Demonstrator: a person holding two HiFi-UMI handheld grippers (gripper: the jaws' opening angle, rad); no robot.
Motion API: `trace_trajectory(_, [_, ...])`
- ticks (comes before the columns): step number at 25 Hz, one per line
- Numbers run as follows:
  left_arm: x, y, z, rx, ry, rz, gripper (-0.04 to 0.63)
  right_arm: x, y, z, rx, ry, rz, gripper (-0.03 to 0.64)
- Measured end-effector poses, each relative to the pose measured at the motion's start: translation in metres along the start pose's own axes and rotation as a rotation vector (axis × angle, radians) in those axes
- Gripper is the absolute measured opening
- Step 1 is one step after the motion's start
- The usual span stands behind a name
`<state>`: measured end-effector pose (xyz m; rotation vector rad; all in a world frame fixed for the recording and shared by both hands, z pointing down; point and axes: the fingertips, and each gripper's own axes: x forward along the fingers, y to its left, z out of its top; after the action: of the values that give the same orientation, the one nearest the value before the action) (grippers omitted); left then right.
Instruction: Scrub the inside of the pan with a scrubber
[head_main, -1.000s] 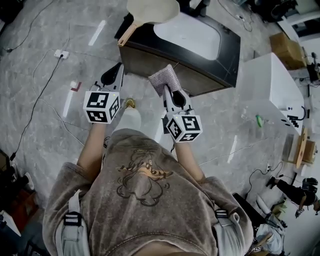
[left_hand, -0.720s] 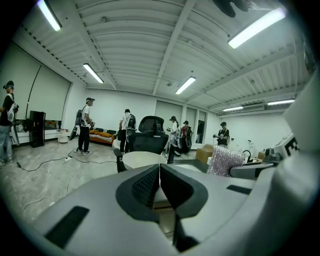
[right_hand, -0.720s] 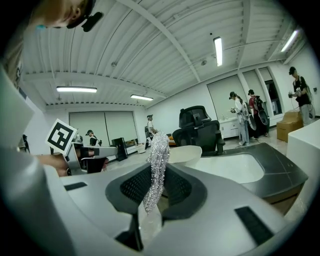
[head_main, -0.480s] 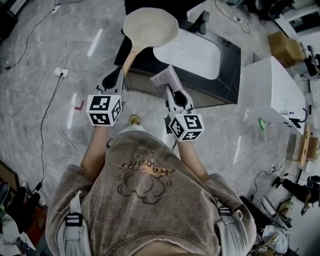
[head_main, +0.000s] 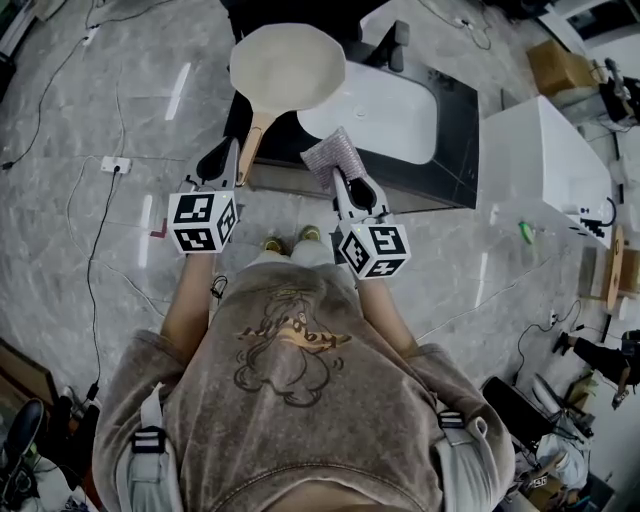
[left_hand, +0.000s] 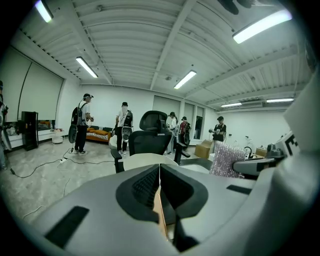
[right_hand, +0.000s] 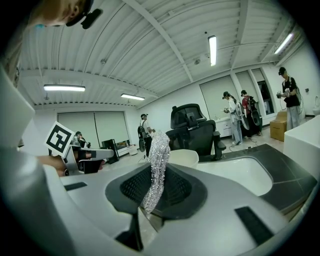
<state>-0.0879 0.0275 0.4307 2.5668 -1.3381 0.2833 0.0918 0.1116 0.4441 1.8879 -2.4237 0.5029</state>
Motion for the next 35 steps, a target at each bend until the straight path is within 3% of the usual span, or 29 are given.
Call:
trace_trajectory(9, [0.048, 0.012, 0.012, -0.003, 0.006, 0.011, 0.020, 0.047, -0.028, 0.022, -0.011, -0.009, 0.028, 0.079])
trace_trajectory(29, [0.131, 0.054, 0.037, -0.050, 0.005, 0.185, 0.023, 0.153, -0.081, 0.059, -0.084, 0.034, 0.217, 0.079])
trace_trajectory(31, [0.137, 0.057, 0.040, -0.069, 0.003, 0.190, 0.075, 0.159, -0.082, 0.059, -0.075, 0.043, 0.226, 0.079])
trace_trajectory(32, [0.140, 0.058, 0.040, -0.079, 0.008, 0.189, 0.153, 0.162, -0.083, 0.059, -0.074, 0.048, 0.229, 0.079])
trace_trajectory(35, [0.149, 0.064, 0.038, -0.069, 0.038, 0.181, 0.163, 0.171, -0.082, 0.057, -0.074, 0.059, 0.232, 0.078])
